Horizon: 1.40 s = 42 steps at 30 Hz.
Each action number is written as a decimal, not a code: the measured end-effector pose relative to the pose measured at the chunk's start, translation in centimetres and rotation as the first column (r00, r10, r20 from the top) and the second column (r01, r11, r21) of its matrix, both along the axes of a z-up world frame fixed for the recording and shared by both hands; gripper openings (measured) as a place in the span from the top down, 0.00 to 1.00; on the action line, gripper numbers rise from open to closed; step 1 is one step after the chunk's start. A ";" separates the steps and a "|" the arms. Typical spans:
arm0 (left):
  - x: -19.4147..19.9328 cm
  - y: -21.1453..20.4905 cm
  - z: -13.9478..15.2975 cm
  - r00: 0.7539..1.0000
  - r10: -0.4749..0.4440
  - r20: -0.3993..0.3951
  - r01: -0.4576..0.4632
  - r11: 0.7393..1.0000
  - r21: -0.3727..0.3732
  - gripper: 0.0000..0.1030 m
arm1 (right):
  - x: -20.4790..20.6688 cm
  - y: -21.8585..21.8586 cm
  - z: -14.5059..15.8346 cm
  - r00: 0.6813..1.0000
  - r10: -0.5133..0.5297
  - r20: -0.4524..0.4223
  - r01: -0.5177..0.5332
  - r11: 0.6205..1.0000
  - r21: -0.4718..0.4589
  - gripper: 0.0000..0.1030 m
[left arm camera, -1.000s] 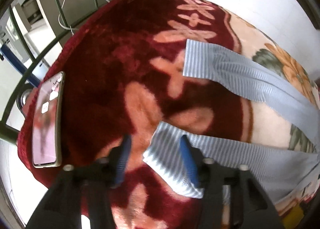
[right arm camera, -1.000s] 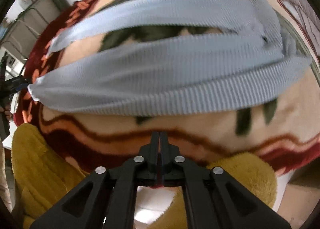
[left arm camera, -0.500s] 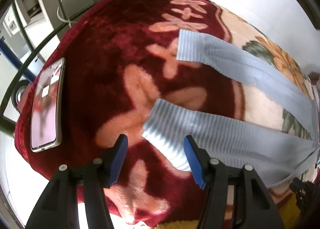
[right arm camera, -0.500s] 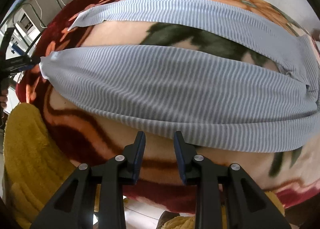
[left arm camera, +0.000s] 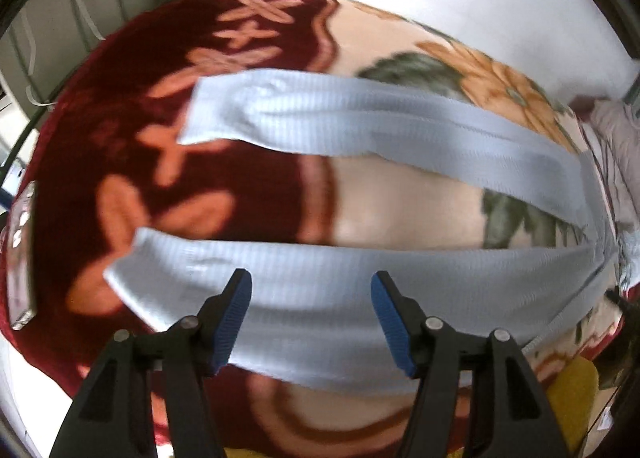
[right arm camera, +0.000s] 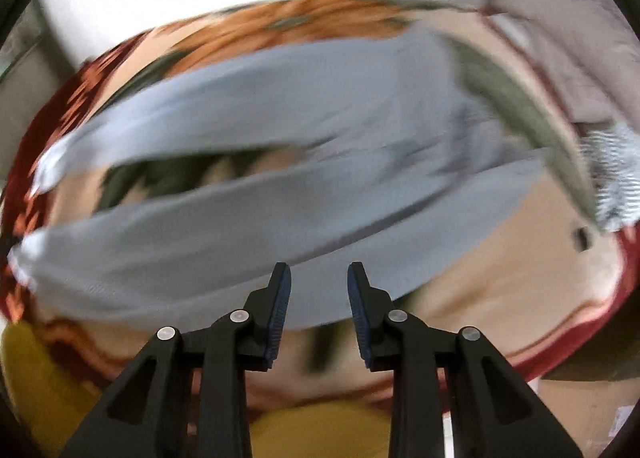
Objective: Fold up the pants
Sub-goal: 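Grasp the pants waistband with the right gripper while the left gripper smooths the legs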
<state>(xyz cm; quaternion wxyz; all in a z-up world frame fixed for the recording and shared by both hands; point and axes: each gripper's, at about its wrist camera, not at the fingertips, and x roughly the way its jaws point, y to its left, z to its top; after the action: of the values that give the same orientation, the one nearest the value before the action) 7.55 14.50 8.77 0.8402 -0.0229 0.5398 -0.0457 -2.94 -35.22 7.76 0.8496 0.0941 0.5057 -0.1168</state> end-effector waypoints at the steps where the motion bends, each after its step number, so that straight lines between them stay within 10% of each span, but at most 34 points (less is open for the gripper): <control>1: 0.0 -0.5 -0.3 1.000 -0.006 -0.005 0.006 1.000 -0.001 0.37 | 0.3 -1.9 0.2 0.999 -0.035 0.007 0.035 0.999 0.004 0.70; 15: -0.2 -5.7 -5.7 0.992 0.042 -0.118 -0.033 0.996 0.080 0.36 | 4.5 -20.7 -4.1 0.928 -0.371 -0.016 0.365 0.905 0.220 0.62; 20: -0.3 -6.3 -6.0 0.992 0.058 -0.111 -0.045 0.993 0.109 0.34 | 4.9 -21.3 -6.3 0.924 -0.382 -0.025 0.372 0.878 0.302 0.62; 23: -0.4 -6.6 -6.1 0.992 0.065 -0.106 -0.051 0.991 0.124 0.34 | 4.3 -21.1 -5.7 0.930 -0.367 0.026 0.343 0.890 0.301 0.89; 31: -0.4 -7.4 -6.1 0.993 0.067 -0.098 -0.053 0.989 0.136 0.34 | -2.2 -20.4 -1.3 0.902 -0.414 0.121 0.390 0.903 0.181 0.90; 42: -0.5 -8.7 -6.0 0.993 0.049 -0.104 -0.033 0.987 0.158 0.34 | -5.4 -20.6 -5.5 0.937 -0.342 -0.075 0.349 0.930 0.115 0.82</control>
<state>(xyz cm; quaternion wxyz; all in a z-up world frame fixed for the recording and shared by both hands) 7.10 5.76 2.75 0.8100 0.0293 0.5855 0.0153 -8.31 -55.86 2.22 0.7943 0.2319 0.5102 -0.2345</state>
